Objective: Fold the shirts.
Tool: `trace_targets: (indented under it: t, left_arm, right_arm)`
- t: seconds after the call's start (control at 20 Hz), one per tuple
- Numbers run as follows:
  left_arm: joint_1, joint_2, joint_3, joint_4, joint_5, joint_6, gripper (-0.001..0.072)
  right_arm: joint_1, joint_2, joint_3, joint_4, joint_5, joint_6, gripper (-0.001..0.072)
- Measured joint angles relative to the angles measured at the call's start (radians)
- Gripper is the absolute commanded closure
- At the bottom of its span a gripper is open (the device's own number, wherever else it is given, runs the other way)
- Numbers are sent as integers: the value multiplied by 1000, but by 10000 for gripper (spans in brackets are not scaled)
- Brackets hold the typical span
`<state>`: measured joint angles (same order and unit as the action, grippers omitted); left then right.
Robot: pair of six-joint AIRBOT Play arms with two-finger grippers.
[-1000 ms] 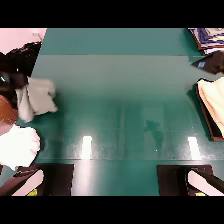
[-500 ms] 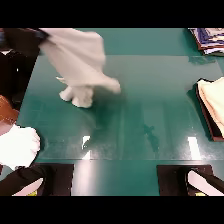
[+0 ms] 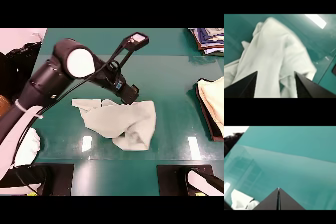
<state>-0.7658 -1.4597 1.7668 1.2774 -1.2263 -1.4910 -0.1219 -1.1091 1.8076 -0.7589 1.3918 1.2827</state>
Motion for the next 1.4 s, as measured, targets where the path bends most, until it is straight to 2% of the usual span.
trace_targets:
  t: [0.15, 0.35, 0.6, 0.9, 1.25, 1.3, 1.35, 1.4]
  left_arm:
    - [115, -12, 1, 54, -58, 2, 170]
    - [365, -15, -51, 67, -137, -21, 170]
    - [600, -16, -281, 11, -146, -40, 170]
    - [687, -16, -600, -132, 13, -45, 170]
    - [703, -18, -745, -353, 243, -46, 173]
    - [703, -18, -751, -372, 264, -47, 291]
    - [703, -19, -755, -376, 284, -46, 549]
    - [703, -20, -759, -378, 291, -45, 677]
  right_arm:
    - [0, 0, 1, -2, 19, 0, 695]
    - [0, 0, 1, -2, 28, 0, 694]
    - [0, 0, 1, -3, 32, 0, 694]
    - [0, 0, 1, -2, 32, 0, 694]
    - [0, 0, -14, -1, 34, 4, 694]
    - [0, 2, -27, -1, 39, 11, 694]
    - [0, 5, -49, -1, 49, 16, 695]
    - [0, 10, -75, -2, 55, 21, 695]
